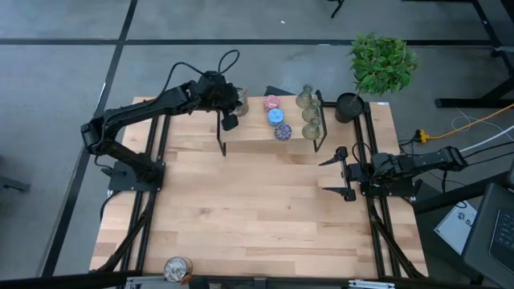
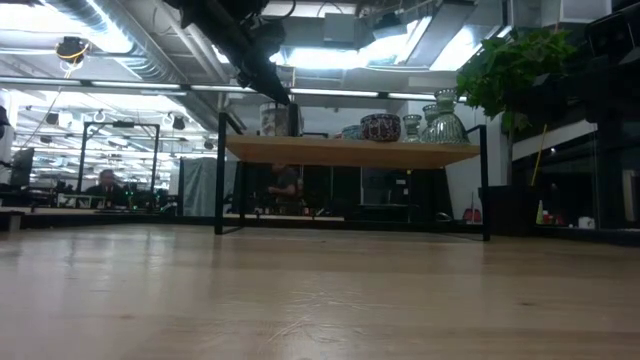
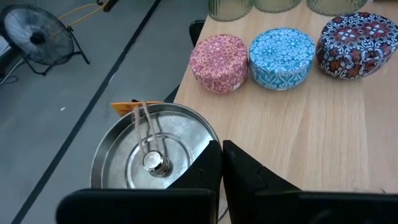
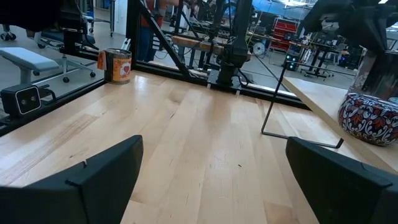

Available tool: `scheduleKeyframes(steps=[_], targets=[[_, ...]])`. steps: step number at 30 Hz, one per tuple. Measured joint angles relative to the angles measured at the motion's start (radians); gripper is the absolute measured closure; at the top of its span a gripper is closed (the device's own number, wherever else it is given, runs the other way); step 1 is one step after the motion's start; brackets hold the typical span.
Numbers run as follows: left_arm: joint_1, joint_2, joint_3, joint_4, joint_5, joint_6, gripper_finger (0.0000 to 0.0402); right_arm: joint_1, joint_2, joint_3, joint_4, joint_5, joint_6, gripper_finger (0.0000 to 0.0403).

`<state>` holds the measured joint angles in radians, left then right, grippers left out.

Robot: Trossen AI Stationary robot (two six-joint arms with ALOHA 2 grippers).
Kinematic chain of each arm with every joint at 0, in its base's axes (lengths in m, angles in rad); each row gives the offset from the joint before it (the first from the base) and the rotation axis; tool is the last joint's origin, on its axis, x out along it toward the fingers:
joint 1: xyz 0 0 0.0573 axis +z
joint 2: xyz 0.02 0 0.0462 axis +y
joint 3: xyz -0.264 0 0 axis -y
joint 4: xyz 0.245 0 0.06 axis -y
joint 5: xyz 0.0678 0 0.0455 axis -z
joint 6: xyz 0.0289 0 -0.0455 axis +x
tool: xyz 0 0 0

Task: Pick & Place candle stick holders
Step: Put the top silver scented candle on the shelf, then put the silver scented candle on the shelf aligned with the other silver scented candle

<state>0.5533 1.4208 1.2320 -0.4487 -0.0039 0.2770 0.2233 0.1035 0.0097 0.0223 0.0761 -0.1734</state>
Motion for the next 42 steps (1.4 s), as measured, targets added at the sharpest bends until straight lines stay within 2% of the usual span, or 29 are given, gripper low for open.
scheduleKeyframes(steps=[6,12,15,18,22,30,42], targets=[[-0.011,0.000,0.000,0.003,-0.005,0.008,0.0378,0.000,0.000,0.000,0.000,0.000,0.000,0.0005],[-0.029,0.000,0.000,0.004,-0.008,0.008,0.0318,0.000,0.000,0.000,0.000,0.000,0.000,0.0005],[-0.039,-0.001,0.000,0.004,-0.047,0.008,0.0287,0.000,0.000,0.000,0.000,0.000,0.000,0.0005],[-0.054,-0.003,0.029,-0.023,-0.087,0.008,0.0263,0.000,0.000,0.000,0.000,0.000,0.000,0.0005],[-0.089,-0.007,0.094,-0.058,-0.083,0.005,0.0244,0.000,0.000,0.000,0.000,0.000,0.000,0.0005],[-0.235,-0.007,0.163,-0.163,-0.088,0.032,0.0242,0.000,0.000,0.000,0.000,0.000,0.000,0.0005],[-0.560,-0.006,0.163,-0.212,-0.143,-0.037,0.0240,0.000,0.000,0.000,0.000,0.000,0.000,0.0005]])
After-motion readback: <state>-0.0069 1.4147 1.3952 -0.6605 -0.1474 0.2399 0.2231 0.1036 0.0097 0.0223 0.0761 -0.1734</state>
